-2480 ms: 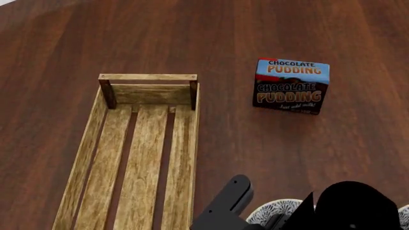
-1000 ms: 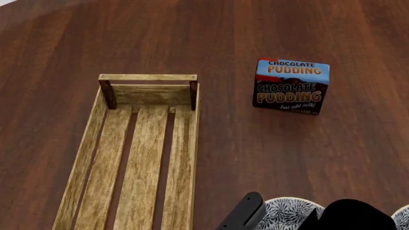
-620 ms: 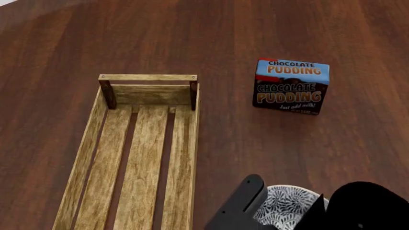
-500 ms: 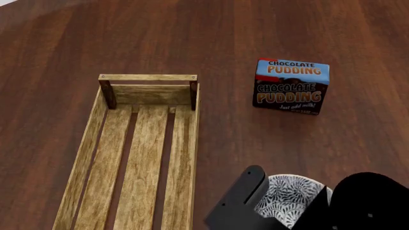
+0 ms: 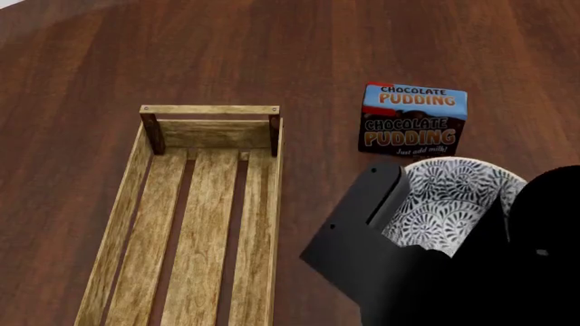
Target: Stack the left bowl on the right bowl and place them in the tray.
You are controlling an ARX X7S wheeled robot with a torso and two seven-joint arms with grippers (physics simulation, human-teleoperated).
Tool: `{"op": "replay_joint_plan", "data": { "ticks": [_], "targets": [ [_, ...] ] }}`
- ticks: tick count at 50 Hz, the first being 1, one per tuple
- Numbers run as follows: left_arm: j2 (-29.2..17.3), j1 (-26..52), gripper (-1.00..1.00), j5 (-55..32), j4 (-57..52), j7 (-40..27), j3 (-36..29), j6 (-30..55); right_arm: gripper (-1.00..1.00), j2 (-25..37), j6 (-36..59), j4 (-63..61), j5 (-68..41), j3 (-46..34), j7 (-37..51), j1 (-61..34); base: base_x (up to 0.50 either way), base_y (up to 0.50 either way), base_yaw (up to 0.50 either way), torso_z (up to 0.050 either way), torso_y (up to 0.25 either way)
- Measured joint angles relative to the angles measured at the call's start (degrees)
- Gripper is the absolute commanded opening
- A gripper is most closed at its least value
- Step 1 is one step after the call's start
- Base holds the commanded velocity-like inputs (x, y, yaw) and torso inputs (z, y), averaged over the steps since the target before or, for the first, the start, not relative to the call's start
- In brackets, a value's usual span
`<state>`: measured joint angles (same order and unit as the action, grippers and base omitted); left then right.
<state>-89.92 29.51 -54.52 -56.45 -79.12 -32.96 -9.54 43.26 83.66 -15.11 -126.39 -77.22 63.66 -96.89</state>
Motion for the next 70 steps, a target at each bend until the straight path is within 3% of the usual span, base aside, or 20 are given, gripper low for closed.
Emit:
{"op": "replay_joint_plan", "data": {
  "ticks": [21,32,45,70],
  "targets": [
    [0.56,0.29,1.0,-0.37,-0.12,0.67,1.07,0.77,-1.0,10.01,-2.76,-3.66,-13.1,-13.07,13.99,-13.51,0.0,0.0,0.0,0.0,0.0],
    [0.27,0.13,1.0,-0.32,-0.54,0.4,1.34,0.76,-1.0,17.69,-4.52,-4.65,-13.46,-17.34,16.61,-14.15,0.0,0.0,0.0,0.0,0.0],
    [0.05,-0.47,1.0,0.18,-1.27,-0.66,1.25,0.76,-1.0,22.25,-6.16,-2.7,-5.32,-18.28,10.7,-8.3,0.0,0.0,0.0,0.0,0.0],
    [1.4,-0.24,1.0,-0.76,-0.43,0.84,2.27,2.25,-1.0,17.37,-8.43,7.38,15.58,-18.12,-7.5,1.43,0.0,0.0,0.0,0.0,0.0]
  ]
}}
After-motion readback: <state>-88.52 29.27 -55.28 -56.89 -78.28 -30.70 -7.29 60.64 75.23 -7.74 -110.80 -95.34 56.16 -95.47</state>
